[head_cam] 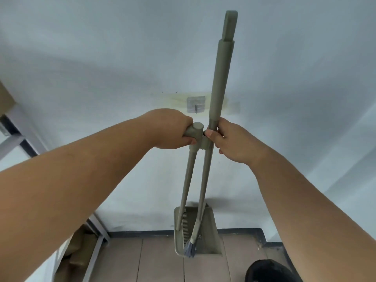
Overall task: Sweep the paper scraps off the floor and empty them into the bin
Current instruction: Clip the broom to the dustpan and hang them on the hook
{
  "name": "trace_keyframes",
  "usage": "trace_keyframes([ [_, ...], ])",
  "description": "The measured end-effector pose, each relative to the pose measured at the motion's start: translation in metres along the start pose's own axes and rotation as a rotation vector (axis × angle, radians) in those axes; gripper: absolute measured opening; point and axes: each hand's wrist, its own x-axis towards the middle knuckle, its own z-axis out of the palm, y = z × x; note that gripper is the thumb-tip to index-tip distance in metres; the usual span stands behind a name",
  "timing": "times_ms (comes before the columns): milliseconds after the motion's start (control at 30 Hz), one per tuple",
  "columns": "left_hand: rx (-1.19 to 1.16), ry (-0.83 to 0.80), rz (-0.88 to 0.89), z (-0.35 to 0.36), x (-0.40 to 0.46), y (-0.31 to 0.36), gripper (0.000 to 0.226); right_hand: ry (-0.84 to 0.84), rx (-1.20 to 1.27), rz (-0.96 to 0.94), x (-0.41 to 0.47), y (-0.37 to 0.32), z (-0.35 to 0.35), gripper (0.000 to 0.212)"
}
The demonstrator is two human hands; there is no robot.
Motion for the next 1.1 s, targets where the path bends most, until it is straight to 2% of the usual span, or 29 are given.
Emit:
trace_keyframes([
  [133,0.009,-0.021,-0.018,-0.004,-0.004,-0.004,0.028,0.093,0.002,-0.089,0.001,-0.001,0.006,0.015],
  [233,0.015,-0.031,-0.021,-0.006,-0.007,-0.005,0.027,0.139,0.091,-0.136,0.002,-0.008,0.0,0.009],
  [400,0.01,-0.02,-0.034,-0.011,-0.01,-0.007,0.027,0.017,0.143,-0.066,0.004,-0.016,-0.006,0.009],
  [567,-0.005,-0.027,-0.029,-0.014,-0.014,-0.008,0.026,0.052,0.235,-0.081,0.003,-0.024,0.001,0.011],
  [833,0.017,-0.038,-0.002,-0.018,-0.016,-0.01,0.025,0.081,0.175,-0.093,0.0,-0.033,0.012,0.016],
  [1100,0.051,-0.015,0.038,-0.017,-0.023,-0.025,0.026,-0.004,0.177,-0.15,0.003,-0.034,0.02,0.014],
])
